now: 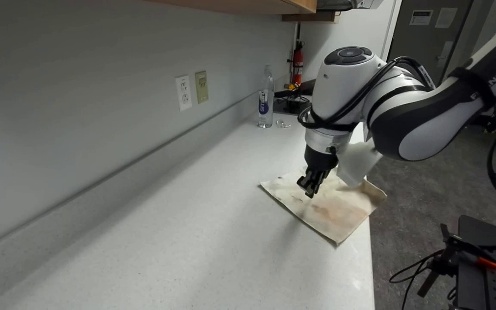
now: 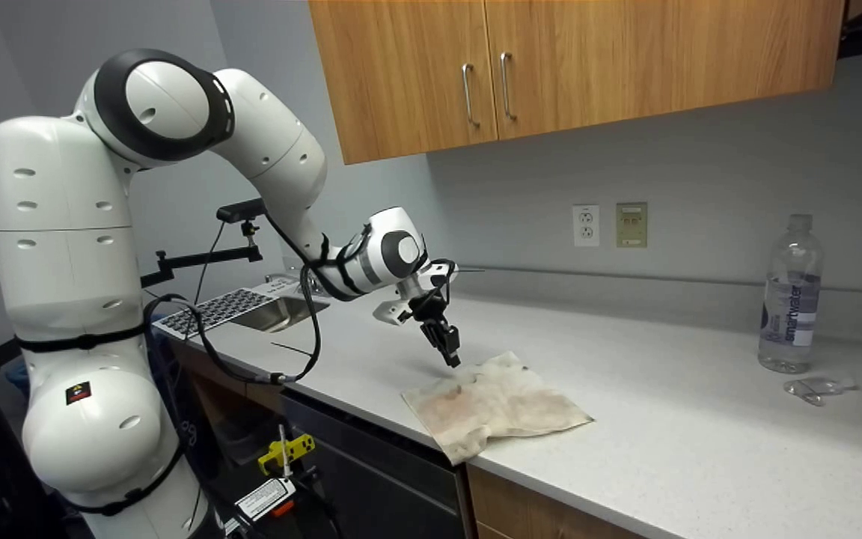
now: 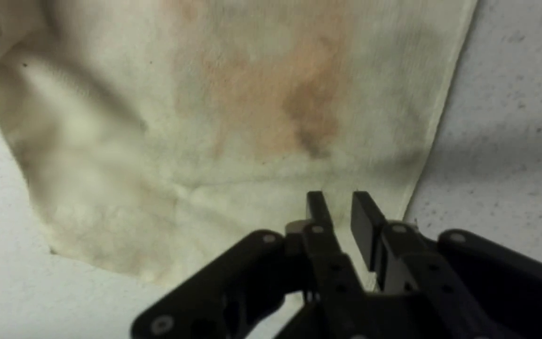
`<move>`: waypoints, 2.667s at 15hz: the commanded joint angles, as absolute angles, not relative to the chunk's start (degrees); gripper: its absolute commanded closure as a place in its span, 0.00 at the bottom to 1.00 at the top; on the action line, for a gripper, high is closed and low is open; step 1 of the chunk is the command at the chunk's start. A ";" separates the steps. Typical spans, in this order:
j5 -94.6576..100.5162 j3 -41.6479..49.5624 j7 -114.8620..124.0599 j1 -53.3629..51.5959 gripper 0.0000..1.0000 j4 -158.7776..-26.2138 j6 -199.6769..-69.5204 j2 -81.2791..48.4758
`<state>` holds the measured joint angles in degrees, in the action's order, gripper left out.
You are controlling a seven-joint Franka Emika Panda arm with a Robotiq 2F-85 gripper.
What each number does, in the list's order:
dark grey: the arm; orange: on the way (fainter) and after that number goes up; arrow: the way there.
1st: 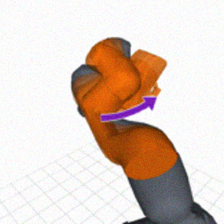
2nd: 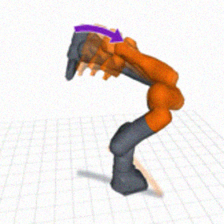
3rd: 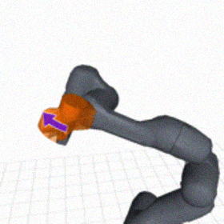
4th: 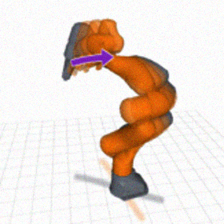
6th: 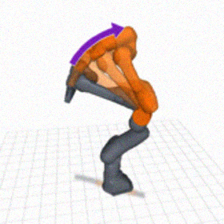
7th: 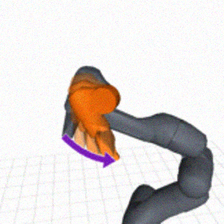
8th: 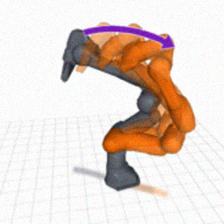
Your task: Unfold the napkin completely
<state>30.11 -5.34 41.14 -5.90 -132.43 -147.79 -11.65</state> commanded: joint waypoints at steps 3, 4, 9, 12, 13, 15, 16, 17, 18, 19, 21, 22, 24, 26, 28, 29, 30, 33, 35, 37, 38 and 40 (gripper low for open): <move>16.92 -5.65 27.61 -7.05 1.00 -138.15 -146.33 -6.03; 15.38 -5.68 25.93 -7.22 1.00 -138.66 -146.23 -5.71; 9.20 -6.01 18.06 -7.18 1.00 -139.47 -147.26 -7.24; 9.90 -5.38 16.79 -7.16 1.00 -139.37 -146.80 -8.31; 9.78 -5.36 16.35 -7.15 1.00 -139.52 -146.79 -8.32; 8.87 -5.64 15.34 -7.16 1.00 -139.83 -147.01 -8.50; 7.42 -6.07 14.23 -7.06 1.00 -140.01 -147.25 -8.56; 6.63 -6.26 13.54 -7.10 1.00 -140.13 -147.24 -8.58; 5.61 -6.47 12.77 -7.11 1.00 -140.32 -147.31 -8.56; 4.60 -6.66 11.97 -7.07 1.00 -140.47 -147.33 -8.51; 3.42 -6.84 11.03 -7.13 1.00 -140.50 -147.33 -8.72; 3.29 -6.80 10.80 -7.16 1.00 -140.42 -147.53 -8.93; 3.15 -6.73 10.56 -7.14 1.00 -140.08 -148.28 -9.68; 2.91 -6.80 10.13 -7.13 1.00 -139.84 -149.09 -10.58; 2.99 -6.81 10.00 -7.18 1.00 -139.66 -150.06 -11.52; 2.98 -6.81 9.98 -7.20 1.00 -139.52 -150.31 -11.94; 2.93 -6.83 9.93 -7.20 1.00 -139.45 -150.64 -12.28; 2.96 -6.90 9.63 -7.26 1.00 -139.17 -151.05 -13.09; 2.83 -7.13 9.11 -7.33 1.00 -138.63 -150.80 -13.72; 1.91 -7.79 7.77 -7.26 1.00 -137.61 -150.59 -14.55; 1.58 -8.12 7.16 -7.32 1.00 -136.82 -150.53 -15.19; 0.81 -8.79 5.84 -7.48 1.00 -134.36 -150.40 -17.05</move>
<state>3.86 -7.71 9.35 -7.02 -138.14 -149.87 -13.65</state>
